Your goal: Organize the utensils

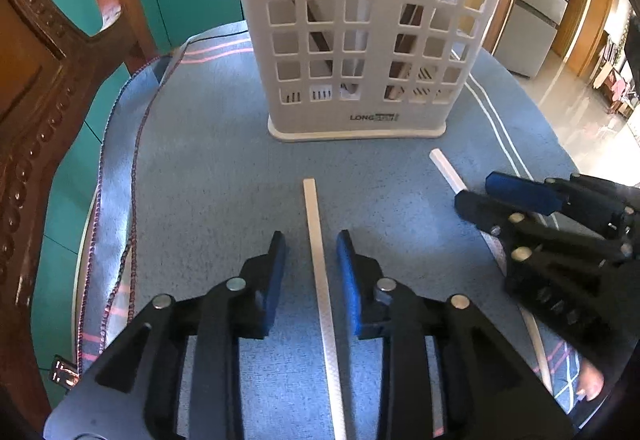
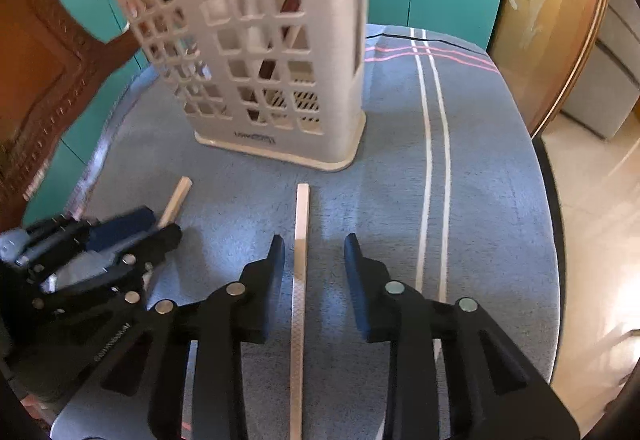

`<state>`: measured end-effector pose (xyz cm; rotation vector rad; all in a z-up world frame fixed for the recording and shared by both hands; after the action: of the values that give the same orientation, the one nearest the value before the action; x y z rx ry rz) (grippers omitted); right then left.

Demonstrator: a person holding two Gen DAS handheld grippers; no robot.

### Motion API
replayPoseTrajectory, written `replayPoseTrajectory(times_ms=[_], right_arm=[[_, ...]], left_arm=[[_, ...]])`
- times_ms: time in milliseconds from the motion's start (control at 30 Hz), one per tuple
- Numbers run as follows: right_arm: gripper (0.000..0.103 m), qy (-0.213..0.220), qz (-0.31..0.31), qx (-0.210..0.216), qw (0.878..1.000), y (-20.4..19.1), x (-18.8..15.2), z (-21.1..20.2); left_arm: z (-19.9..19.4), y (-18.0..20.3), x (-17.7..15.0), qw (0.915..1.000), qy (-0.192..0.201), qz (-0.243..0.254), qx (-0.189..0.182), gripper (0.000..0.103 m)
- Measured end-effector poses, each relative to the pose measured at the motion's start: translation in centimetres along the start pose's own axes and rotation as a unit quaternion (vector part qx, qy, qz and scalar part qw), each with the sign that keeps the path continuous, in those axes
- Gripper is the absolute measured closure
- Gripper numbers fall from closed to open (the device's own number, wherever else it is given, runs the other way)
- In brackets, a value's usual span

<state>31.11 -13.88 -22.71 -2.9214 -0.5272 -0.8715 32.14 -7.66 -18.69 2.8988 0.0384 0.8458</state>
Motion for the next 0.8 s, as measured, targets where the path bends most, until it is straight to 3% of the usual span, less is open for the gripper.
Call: replayPoseTrajectory(times_ms=[167, 567, 633, 700, 800], right_arm=[[0.072, 0.004, -0.022, -0.030, 0.999, -1.0, 0.1, 0.4], [0.072, 0.012, -0.033, -0.041, 0.999, -2.6, -0.8, 0.1], [0.077, 0.012, -0.032, -0.033, 0.999, -2.7, -0.9, -0.1], [0.091, 0.011, -0.035, -0.024, 0.999, -2.9, -0.8, -0.2], [0.096, 0.015, -0.032, -0.012, 0.999, -3.3, -0.7, -0.7]], left_arm=[[0.1, 0.1, -0.2, 1.0000, 0.003, 0.002, 0.004, 0.075], [-0.1, 0.4, -0.5, 0.9999, 0.008, 0.006, 0.006, 0.077], [-0.1, 0.6, -0.5, 0.9999, 0.007, 0.008, 0.000, 0.081], [-0.1, 0.8, -0.6, 0.9999, 0.007, 0.013, -0.001, 0.086], [-0.1, 1.3, -0.7, 0.9997, 0.012, 0.023, 0.003, 0.093]])
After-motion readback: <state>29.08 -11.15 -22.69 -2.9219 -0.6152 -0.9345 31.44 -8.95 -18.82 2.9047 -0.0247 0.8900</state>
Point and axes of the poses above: each gripper's, at about its wrist camera, not at the fingertips, and z roughly the way its jaws point, y to its right, x to its top, the point moved 4 cm from there along z, roughly the way its jaws point, and after that the axes turned 14 degrees about -z, right-handed, at the moved point
